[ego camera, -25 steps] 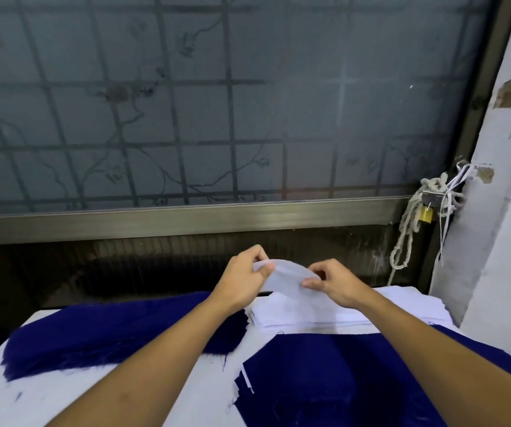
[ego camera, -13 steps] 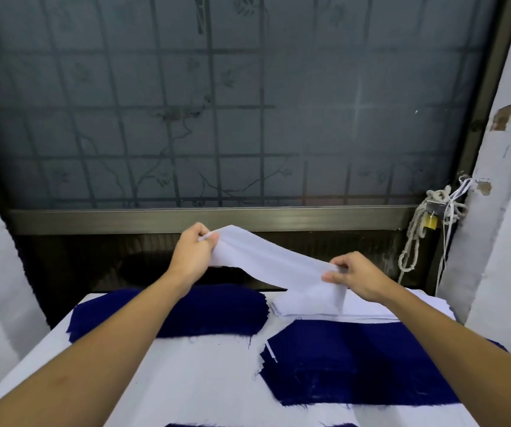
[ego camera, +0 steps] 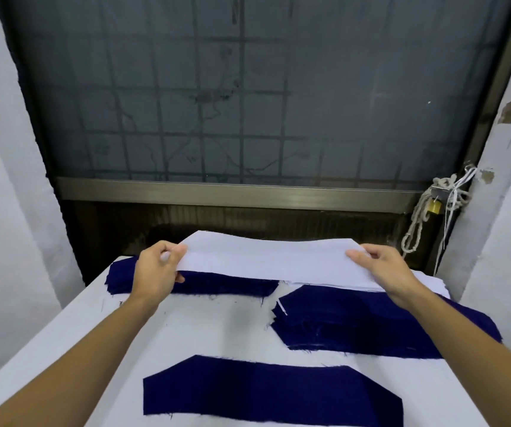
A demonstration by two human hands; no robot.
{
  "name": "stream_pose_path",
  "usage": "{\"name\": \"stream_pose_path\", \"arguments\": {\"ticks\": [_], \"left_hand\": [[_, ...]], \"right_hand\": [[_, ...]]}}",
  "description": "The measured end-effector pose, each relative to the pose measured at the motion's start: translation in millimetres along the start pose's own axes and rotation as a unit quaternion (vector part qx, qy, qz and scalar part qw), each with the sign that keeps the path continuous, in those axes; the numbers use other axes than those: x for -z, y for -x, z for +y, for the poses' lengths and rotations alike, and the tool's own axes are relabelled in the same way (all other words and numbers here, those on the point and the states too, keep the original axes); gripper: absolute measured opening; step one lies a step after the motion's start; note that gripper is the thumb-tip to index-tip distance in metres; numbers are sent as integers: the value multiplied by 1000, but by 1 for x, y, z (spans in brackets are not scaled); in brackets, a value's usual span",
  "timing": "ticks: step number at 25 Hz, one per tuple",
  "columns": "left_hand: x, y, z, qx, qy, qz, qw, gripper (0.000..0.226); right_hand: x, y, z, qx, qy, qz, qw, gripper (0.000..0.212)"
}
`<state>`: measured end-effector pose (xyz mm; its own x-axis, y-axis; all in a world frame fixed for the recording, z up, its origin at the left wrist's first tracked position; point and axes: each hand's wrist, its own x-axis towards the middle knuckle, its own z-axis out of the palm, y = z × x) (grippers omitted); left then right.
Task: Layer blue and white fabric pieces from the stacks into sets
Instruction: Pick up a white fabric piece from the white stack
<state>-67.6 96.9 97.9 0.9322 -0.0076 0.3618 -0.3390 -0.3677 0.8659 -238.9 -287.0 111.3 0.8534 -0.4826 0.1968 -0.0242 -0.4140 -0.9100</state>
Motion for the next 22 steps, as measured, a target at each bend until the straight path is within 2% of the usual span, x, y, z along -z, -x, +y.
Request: {"name": "stream_pose_path", "arguments": {"ticks": [4,8,12,16,22], "left_hand": [[16,25,-4,-5,5,-3,1000,23],[22,61,-30,2,-8,-48,999,18],[25,94,-68,45,6,-96,994,15],[23,122,-99,53,-35,-110,992,10],[15,144,-117,24,-135,-107,985,9]], "right_hand": [[-11,30,4,12,26,16,999,35],[-14,72,29,19,56,-40,997,48],[-18,108,67,-17,44,-56,997,31],[-30,135,97,-28,70,-43,996,26],[-44,156,114,-48,208,45,976,4]]}}
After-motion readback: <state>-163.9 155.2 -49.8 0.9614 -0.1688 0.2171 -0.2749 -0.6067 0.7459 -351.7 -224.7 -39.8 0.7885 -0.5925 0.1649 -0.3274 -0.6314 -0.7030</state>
